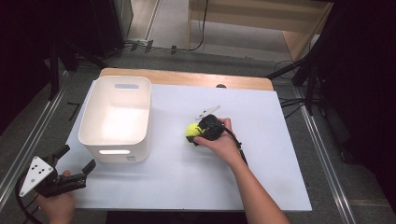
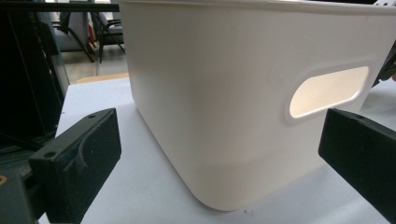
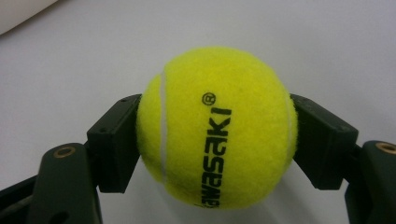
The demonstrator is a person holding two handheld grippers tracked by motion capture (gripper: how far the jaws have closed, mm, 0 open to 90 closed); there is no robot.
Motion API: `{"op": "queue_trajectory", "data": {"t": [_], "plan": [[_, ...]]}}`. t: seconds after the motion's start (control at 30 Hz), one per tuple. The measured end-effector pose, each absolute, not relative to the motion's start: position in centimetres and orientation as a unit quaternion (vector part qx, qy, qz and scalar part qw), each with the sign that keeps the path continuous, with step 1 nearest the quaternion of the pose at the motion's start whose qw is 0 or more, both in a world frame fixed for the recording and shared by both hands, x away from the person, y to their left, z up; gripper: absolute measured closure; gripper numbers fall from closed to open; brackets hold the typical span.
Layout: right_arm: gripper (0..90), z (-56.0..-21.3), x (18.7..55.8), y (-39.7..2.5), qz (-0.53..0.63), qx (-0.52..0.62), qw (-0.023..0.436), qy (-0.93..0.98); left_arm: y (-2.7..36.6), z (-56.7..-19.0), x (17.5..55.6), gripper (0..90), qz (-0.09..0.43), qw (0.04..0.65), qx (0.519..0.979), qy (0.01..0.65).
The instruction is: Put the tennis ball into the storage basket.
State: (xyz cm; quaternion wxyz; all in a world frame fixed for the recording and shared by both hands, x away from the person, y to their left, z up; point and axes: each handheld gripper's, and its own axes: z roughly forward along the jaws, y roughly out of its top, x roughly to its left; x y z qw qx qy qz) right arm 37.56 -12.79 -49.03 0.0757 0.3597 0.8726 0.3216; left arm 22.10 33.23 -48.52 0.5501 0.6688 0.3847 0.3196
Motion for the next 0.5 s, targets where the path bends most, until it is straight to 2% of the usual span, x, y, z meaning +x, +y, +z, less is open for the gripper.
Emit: {"op": "queue_trajectory", "data": {"t": [0.5], "plan": [[24.3, -47.5, 37.4, -13.1, 0.331, 0.347, 0.07, 0.875, 33.2, -48.5, 22.1, 0.0, 0.32, 0.549, 0.67, 0.384]]}}
